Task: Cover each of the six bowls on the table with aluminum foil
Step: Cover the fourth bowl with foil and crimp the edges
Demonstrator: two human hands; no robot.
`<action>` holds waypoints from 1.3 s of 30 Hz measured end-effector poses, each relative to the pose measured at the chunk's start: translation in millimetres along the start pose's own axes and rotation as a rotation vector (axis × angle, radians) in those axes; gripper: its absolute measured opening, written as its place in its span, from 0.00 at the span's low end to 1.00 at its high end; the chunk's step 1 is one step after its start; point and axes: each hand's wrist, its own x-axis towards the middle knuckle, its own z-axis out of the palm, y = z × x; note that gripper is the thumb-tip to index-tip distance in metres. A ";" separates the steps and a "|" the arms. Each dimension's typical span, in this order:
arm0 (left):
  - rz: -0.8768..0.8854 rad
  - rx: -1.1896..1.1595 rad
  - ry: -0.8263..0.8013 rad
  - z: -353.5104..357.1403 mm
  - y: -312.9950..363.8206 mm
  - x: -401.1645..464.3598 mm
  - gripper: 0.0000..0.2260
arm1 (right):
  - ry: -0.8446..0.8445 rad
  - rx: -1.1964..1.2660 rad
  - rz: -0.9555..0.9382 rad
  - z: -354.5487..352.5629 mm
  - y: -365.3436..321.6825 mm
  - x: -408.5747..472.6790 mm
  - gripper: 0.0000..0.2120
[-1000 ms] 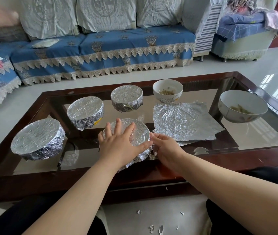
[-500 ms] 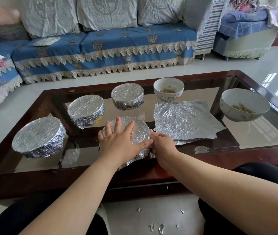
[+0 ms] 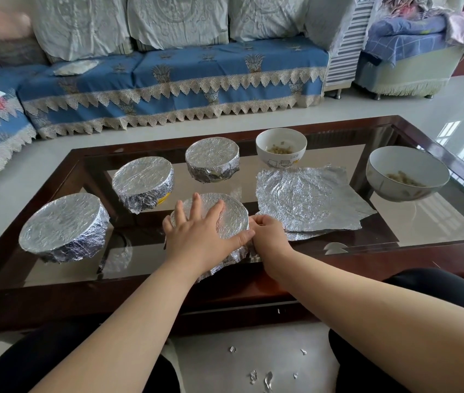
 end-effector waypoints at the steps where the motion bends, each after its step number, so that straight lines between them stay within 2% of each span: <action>1: 0.000 0.001 0.003 0.0 0.2 0.1 0.47 | -0.003 -0.013 -0.016 0.4 0.2 0.5 0.08; 8: 0.004 -0.004 0.006 -0.6 -0.2 -1.5 0.45 | -0.023 -0.067 -0.062 0.9 0.5 -0.4 0.06; 13: 0.003 0.000 0.006 -0.5 -0.6 -1.5 0.45 | -0.050 -0.123 -0.086 -1.0 0.2 -1.6 0.10; 15: 0.002 0.000 0.007 0.1 -0.7 -1.1 0.45 | -0.020 -0.131 -0.112 -3.0 -1.3 -2.8 0.07; 19: -0.004 -0.004 0.009 0.5 -0.7 -0.5 0.45 | 0.064 -0.166 -0.201 -3.8 -3.7 -5.6 0.11; 24: -0.004 -0.004 0.008 0.4 -0.4 -1.4 0.45 | 0.030 -0.212 -0.140 -8.7 -10.2 -6.3 0.10; 34: -0.021 -0.001 0.009 1.2 0.9 0.3 0.47 | 0.027 -0.104 -0.097 -12.2 -11.7 -8.0 0.11; 39: -0.030 -0.004 0.014 1.1 1.7 0.1 0.48 | 0.030 -0.155 -0.139 -14.7 -15.9 -11.6 0.13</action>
